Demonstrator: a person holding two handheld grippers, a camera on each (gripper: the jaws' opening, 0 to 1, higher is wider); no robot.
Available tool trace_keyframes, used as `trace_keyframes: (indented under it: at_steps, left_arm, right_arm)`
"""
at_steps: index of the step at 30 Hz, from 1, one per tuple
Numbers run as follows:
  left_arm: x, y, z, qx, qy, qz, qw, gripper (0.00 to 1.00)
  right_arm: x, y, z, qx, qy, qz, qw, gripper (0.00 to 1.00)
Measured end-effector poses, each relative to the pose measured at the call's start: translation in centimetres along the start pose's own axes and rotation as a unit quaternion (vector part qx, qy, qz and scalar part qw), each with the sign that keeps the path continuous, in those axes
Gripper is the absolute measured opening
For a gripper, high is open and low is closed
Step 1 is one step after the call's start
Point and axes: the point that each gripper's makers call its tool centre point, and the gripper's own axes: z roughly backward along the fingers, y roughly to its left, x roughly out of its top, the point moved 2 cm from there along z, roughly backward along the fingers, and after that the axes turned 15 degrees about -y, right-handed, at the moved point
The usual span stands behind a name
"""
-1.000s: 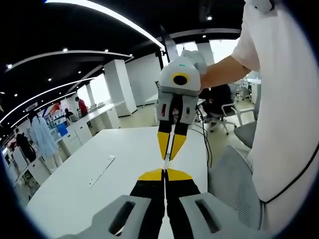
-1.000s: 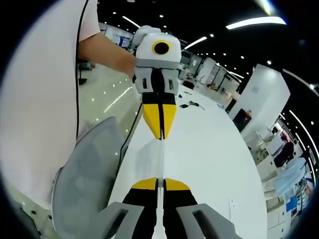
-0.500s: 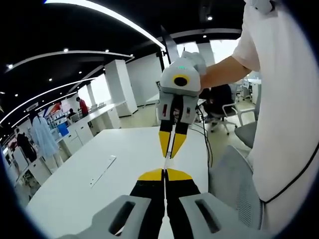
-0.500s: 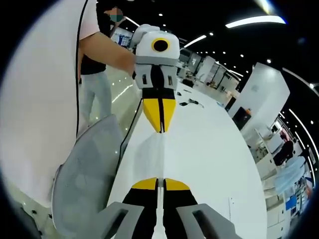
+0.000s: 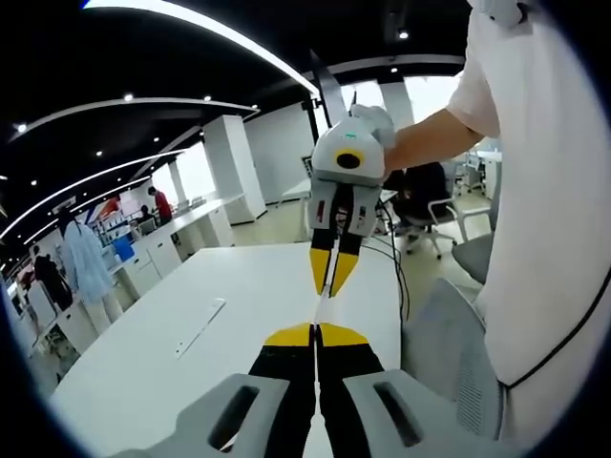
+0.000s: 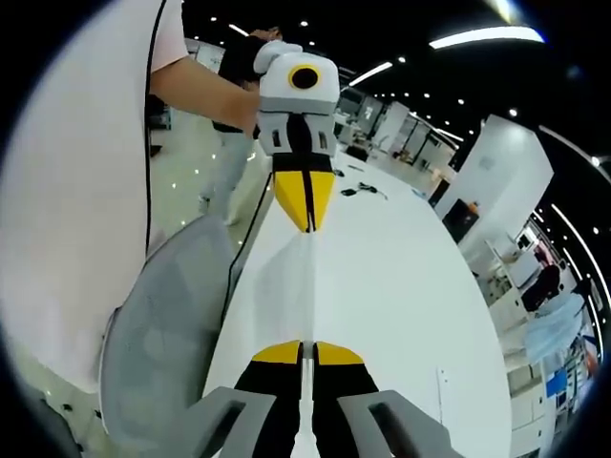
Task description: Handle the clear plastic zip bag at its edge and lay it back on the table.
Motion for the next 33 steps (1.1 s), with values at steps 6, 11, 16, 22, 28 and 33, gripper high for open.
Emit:
trace_keyframes:
  at_steps: [6,11,16,22,28,33]
  left_arm:
    - [0.08,0.01,0.05,0.001,0.000,-0.001,1.0000,0.00]
    - [0.15,-0.17,0.00,0.001,0.000,-0.001,1.0000,0.00]
    - [0.21,-0.19,0.07,0.002,0.001,0.000,1.0000,0.00]
    - [0.23,-0.16,0.23,0.005,0.001,0.000,1.0000,0.00]
    - [0.26,-0.07,0.40,0.006,0.001,0.001,1.0000,0.00]
    - [0.25,0.04,0.61,0.007,0.000,0.000,1.0000,0.00]
  right_arm:
    - [-0.10,0.10,0.24,-0.002,0.001,-0.001,1.0000,0.00]
    - [-0.28,0.20,0.40,-0.003,0.003,-0.004,1.0000,0.00]
    - [-0.40,0.21,0.58,-0.005,0.004,-0.005,1.0000,0.00]
    - [-0.65,0.15,0.80,-0.007,0.006,-0.008,0.9999,0.00]
    - [-0.76,0.09,0.89,-0.009,0.009,-0.009,0.9999,0.00]
    - [-0.89,0.09,1.03,-0.010,0.011,-0.011,0.9998,0.00]
